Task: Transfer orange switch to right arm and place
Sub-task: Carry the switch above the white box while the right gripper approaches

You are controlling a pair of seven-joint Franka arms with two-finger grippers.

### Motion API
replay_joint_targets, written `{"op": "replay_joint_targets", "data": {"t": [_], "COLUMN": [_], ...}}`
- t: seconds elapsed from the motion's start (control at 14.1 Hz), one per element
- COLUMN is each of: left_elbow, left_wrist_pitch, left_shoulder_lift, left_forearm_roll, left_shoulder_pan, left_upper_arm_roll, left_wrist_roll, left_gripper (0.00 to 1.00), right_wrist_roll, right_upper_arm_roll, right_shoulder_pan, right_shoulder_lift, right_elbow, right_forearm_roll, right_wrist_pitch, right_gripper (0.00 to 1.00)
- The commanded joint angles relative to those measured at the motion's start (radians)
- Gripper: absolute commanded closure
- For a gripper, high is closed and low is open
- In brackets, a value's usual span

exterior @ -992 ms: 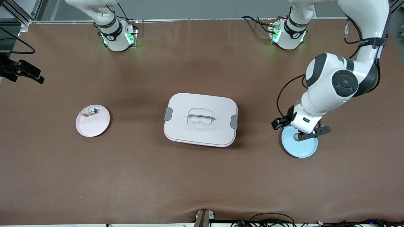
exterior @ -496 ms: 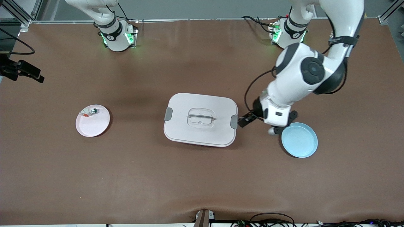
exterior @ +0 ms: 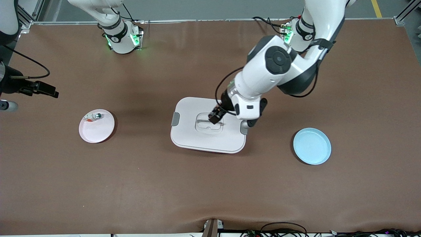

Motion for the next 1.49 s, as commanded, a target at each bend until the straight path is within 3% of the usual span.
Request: {"op": "replay_joint_targets", "data": {"t": [0.0, 0.14, 0.57, 0.92, 1.06, 1.42], "left_elbow": [0.073, 0.073, 0.075, 0.087, 0.089, 0.098], "left_wrist_pitch": [-0.005, 0.006, 0.064, 0.078, 0.078, 0.082], "left_shoulder_lift": [0.04, 0.04, 0.059, 0.084, 0.086, 0.098], "left_forearm_roll": [-0.022, -0.042, -0.07, -0.07, -0.071, -0.106], "left_shoulder_pan": [-0.046, -0.075, -0.14, -0.166, -0.166, -0.166], "left_upper_arm_roll": [0.005, 0.004, 0.005, 0.016, 0.014, 0.005], "left_wrist_roll": [-0.123, -0.22, -0.44, -0.506, -0.532, -0.557], "left_gripper": [1.0, 1.0, 1.0, 1.0, 1.0, 1.0], "right_wrist_roll": [-0.012, -0.004, 0.069, 0.123, 0.131, 0.128], "right_upper_arm_roll": [0.009, 0.013, 0.015, 0.015, 0.016, 0.018], "right_shoulder_pan": [-0.011, -0.005, 0.105, 0.217, 0.258, 0.32], "right_shoulder_lift": [0.052, 0.055, 0.049, -0.038, -0.089, -0.159], "right_elbow": [0.049, 0.047, 0.004, -0.187, -0.267, -0.361], "right_forearm_roll": [-0.019, 0.005, 0.347, 0.575, 0.6, 0.778], "right_wrist_pitch": [-0.018, -0.017, 0.043, 0.257, 0.34, 0.407], "right_gripper": [0.0, 0.0, 0.0, 0.0, 0.0, 0.0]}}
